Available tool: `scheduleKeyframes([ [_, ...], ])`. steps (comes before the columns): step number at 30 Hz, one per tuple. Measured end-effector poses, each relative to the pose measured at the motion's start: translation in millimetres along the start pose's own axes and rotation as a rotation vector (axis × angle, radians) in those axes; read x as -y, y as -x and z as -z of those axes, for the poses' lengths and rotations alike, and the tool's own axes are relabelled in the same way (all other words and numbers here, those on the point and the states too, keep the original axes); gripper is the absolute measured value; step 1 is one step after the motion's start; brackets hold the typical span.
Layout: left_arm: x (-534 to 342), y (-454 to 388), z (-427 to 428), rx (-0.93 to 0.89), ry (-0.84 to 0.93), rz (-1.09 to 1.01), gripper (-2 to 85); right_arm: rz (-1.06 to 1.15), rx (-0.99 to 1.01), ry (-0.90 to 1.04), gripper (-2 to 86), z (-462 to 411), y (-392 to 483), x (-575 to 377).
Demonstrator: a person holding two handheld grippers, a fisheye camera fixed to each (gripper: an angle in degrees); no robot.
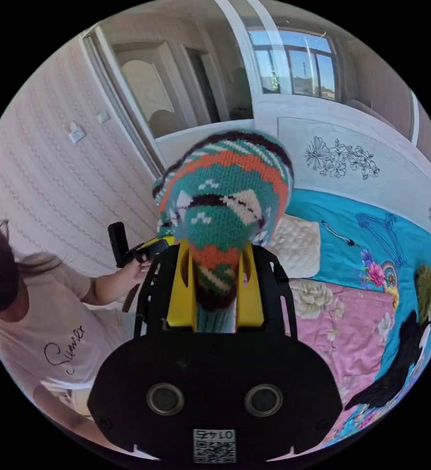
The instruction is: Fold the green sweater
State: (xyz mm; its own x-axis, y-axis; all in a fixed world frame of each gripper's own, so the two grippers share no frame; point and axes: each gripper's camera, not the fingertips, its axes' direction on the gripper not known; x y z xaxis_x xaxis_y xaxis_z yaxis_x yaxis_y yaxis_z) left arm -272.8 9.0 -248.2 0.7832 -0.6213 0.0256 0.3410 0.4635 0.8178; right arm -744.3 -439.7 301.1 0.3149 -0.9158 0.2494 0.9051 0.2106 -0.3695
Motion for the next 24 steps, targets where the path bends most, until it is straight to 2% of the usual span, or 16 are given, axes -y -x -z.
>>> scheduleKeyframes([
  [2, -1, 26, -52, 0.113, 0.129, 0.049, 8.0, -0.148, -0.086, 0.069, 13.3, -34, -28, 28],
  [3, -8, 43, -89, 0.168, 0.280, 0.050, 8.1, -0.238, -0.095, 0.101, 12.7, -63, -41, 33],
  [4, -18, 55, -110, 0.147, 0.350, 0.034, 8.5, -0.255, -0.067, 0.119, 12.1, -79, -44, 33],
  [6, -26, 73, -113, 0.037, 0.304, 0.125, 8.7, -0.240, 0.107, 0.167, 5.6, -137, -45, 25],
  [9, -33, 78, -111, -0.020, 0.348, 0.131, 8.9, -0.257, 0.091, 0.221, 2.8, -182, -45, 8],
  [12, -45, 67, -91, -0.054, 0.321, 0.104, 9.5, -0.291, 0.155, 0.159, 0.1, -180, -45, -10],
  [14, -54, 54, -72, -0.056, 0.305, 0.060, 9.7, -0.251, 0.124, 0.077, 0.1, -161, -31, -26],
  [16, -76, 28, -37, 0.012, 0.266, -0.134, 8.8, -0.194, 0.047, -0.009, 0.4, -135, -9, -53],
  [19, -121, -18, 14, 0.222, 0.244, -0.449, 7.4, -0.129, -0.027, -0.120, 0.3, -95, 37, -128],
  [22, -165, -70, 75, 0.275, 0.182, -0.635, 6.5, -0.143, -0.067, -0.159, -0.1, -70, 87, -243],
  [24, -187, -105, 106, 0.249, 0.143, -0.716, 6.4, -0.250, -0.228, -0.167, -0.3, -55, 134, -345],
])
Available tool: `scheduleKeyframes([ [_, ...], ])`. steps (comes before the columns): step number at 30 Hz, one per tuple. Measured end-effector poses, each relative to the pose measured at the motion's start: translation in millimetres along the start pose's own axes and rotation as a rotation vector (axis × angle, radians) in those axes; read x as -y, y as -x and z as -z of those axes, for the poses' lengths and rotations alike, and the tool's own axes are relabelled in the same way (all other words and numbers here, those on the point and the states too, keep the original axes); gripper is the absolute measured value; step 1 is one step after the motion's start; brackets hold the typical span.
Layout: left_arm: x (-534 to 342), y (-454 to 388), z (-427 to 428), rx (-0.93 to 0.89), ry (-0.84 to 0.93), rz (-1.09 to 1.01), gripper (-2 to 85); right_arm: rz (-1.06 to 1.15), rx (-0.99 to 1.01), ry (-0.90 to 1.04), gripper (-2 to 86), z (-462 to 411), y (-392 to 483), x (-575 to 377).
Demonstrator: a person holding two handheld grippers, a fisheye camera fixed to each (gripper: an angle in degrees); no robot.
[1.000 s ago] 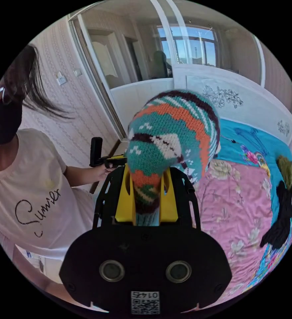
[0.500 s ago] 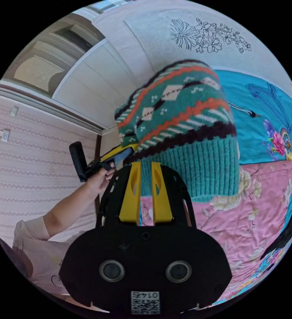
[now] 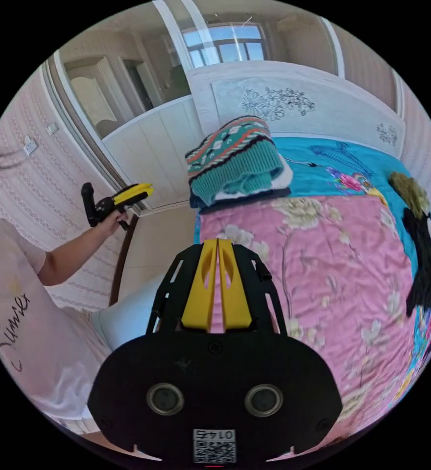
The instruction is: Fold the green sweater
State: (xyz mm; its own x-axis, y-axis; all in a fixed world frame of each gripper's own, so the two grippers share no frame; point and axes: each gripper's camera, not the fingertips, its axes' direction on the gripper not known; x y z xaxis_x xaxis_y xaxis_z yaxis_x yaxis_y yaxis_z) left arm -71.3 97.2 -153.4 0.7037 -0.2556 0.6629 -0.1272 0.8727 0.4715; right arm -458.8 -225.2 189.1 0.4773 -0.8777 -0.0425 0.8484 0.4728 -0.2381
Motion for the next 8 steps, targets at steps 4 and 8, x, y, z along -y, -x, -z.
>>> scheduleKeyframes([
  [4, 17, -92, 54, -0.093, -0.094, -0.181, 6.1, -0.193, -0.204, 0.004, -0.3, 60, 34, -151],
  [8, 41, -180, 77, -0.237, -0.220, -0.325, 4.4, -0.492, -0.367, -0.039, -0.3, 122, 74, -301],
])
